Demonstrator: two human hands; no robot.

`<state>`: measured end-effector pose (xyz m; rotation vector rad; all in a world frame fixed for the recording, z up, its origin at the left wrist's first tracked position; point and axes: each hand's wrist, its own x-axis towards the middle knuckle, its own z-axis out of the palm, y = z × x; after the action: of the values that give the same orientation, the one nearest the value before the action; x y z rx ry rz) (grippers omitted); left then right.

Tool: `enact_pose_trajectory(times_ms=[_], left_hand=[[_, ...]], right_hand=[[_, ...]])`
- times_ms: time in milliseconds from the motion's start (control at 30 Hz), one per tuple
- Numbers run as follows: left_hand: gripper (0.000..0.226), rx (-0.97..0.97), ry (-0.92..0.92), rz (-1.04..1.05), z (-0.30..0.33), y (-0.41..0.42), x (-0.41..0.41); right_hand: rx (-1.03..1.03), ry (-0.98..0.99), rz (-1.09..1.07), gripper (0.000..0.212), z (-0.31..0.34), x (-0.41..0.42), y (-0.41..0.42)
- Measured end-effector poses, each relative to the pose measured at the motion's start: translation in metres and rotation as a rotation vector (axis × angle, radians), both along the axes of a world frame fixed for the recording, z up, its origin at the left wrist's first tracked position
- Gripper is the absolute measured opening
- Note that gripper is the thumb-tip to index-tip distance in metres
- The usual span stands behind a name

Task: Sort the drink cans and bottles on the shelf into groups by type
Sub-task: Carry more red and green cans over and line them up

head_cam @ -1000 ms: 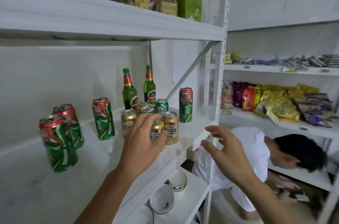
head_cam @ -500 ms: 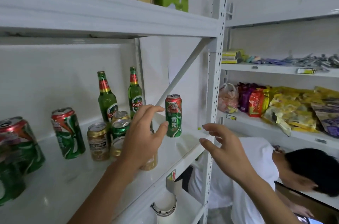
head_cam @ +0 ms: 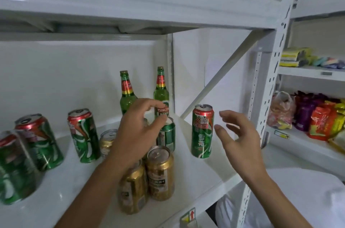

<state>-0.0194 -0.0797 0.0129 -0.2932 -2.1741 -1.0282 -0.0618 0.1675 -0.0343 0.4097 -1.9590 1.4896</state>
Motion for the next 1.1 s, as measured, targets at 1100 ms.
enact_pose_trajectory(times_ms=[1100], left_hand=[[0.080,0.241,-0.070,0.905,-0.042,-0.125,-0.004]], right_hand=[[0.031,-0.191,0.463,0.091,-0.009,-0.111,-0.001]])
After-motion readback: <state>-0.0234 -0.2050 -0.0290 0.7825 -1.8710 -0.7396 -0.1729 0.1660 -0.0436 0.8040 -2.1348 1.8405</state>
